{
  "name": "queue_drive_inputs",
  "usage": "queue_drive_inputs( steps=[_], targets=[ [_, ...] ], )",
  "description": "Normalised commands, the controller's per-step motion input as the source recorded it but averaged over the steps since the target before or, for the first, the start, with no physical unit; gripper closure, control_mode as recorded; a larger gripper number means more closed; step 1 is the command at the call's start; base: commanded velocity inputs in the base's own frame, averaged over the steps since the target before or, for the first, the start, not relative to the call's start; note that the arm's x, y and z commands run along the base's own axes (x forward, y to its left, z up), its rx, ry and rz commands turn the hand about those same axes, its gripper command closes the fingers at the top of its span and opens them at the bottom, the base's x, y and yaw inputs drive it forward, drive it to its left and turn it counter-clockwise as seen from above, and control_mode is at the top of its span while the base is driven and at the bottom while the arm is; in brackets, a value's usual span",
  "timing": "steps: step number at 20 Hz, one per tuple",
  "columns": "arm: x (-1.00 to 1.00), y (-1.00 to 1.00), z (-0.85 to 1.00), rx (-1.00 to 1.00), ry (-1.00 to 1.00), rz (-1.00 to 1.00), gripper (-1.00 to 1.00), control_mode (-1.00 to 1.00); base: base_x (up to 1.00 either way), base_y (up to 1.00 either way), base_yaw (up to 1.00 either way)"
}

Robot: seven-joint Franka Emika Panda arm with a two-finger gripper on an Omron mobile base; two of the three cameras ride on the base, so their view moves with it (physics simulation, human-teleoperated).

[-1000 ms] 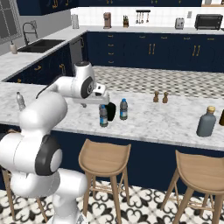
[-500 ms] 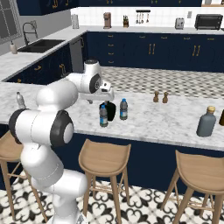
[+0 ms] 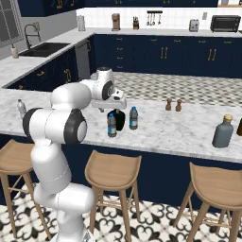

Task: Move the plastic bottles in the middle to the plastics group, and the glass bottles in the middle to the glass group.

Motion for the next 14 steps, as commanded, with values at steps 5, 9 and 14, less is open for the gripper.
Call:
queue_drive_inputs(
  steps=[5,9,14],
  targets=[
    [0.06,0.0,-0.42,0.0,0.06,0.0,-1.0,-1.0,0.0,0.0,0.0],
    [0.22,0.0,-0.26,0.0,0.03,0.0,-1.0,-1.0,0.0,0.0,0.0],
    [0.23,0.0,-0.18,0.0,0.04,0.0,-1.0,-1.0,0.0,0.0,0.0]
  ],
)
